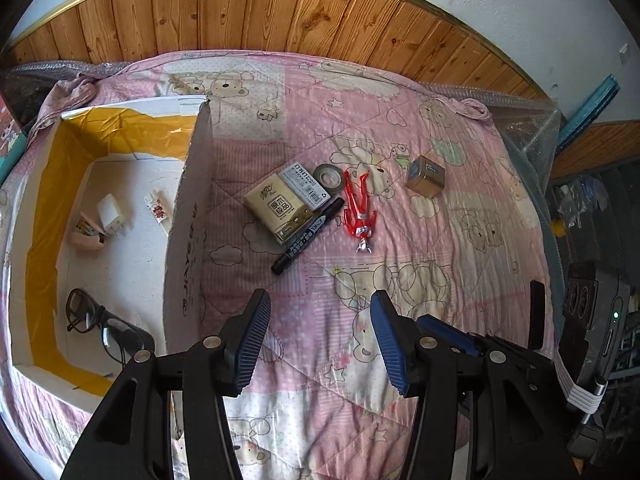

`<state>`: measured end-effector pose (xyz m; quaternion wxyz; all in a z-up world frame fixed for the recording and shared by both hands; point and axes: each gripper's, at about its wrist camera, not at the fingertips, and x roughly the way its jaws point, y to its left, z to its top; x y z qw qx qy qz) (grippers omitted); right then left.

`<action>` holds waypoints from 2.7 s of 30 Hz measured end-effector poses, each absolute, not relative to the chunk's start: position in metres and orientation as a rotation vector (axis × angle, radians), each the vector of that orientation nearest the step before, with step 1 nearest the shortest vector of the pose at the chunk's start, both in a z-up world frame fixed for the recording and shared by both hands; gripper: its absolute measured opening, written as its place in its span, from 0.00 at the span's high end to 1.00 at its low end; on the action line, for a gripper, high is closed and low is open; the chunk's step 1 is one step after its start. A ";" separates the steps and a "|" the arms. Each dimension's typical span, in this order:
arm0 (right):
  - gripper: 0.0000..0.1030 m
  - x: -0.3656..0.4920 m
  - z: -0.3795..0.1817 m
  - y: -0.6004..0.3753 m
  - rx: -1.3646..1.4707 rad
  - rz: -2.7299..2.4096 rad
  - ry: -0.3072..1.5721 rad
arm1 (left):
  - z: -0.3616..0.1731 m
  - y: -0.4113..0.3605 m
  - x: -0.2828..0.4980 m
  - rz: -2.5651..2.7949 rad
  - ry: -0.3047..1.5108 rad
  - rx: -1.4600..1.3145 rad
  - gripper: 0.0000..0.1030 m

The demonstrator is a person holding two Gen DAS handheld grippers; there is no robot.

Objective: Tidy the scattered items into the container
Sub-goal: 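Withdraw both tools from the box toward the black marker and tape roll, then grasp the beige tissue pack with the left tool while the right tool grasps the red toy figure, then lift the tissue pack and red figure and carry both over the white box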

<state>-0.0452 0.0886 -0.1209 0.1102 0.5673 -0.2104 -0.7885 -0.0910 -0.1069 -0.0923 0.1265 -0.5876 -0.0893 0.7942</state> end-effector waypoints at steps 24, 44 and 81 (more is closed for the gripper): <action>0.65 -0.185 -0.222 0.100 1.843 -2.343 -0.341 | -0.240 -0.107 -0.225 2.318 -0.391 -2.058 0.38; 0.68 -0.179 -0.219 0.110 1.799 -2.394 -0.377 | -0.243 -0.117 -0.200 2.317 -0.383 -1.960 0.48; 0.68 -0.027 -0.130 0.082 1.717 -2.440 -0.387 | -0.108 -0.105 -0.060 2.314 -0.222 -1.625 0.48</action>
